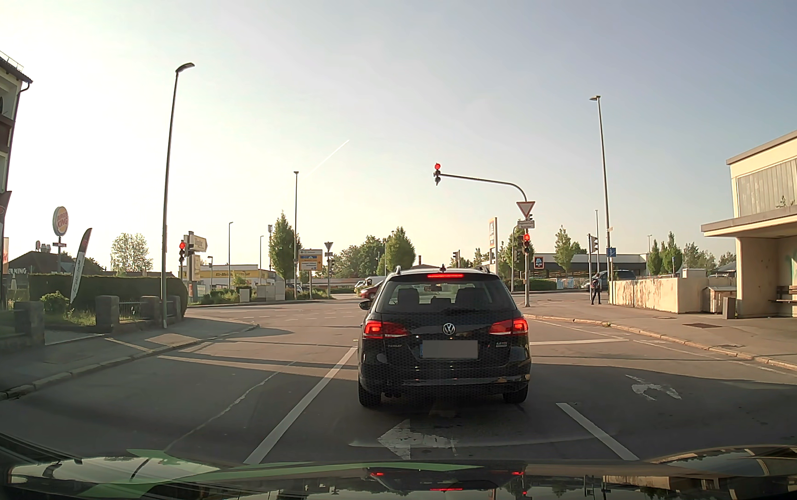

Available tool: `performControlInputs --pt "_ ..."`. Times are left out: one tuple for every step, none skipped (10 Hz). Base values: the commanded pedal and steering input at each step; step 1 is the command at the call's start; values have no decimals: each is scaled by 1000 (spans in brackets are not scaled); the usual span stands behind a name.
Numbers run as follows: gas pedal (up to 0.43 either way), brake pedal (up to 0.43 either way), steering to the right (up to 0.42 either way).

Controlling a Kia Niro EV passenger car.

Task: Follow the waypoints while adhering to traffic rules and regulations

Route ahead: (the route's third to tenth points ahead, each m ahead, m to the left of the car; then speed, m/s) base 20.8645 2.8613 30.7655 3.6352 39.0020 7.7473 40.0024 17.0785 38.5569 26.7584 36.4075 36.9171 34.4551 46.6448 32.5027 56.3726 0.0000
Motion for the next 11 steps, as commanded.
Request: performControlInputs --pt "0 360 -5" --pt "0 360 -5" --pt "0 366 -5" --pt "0 360 -5" --pt "0 366 -5" --pt "0 366 -5" --pt "0 360 -5" --pt "0 366 -6" --pt "0 366 -5" --pt "0 360 -5" --pt "0 366 -5"
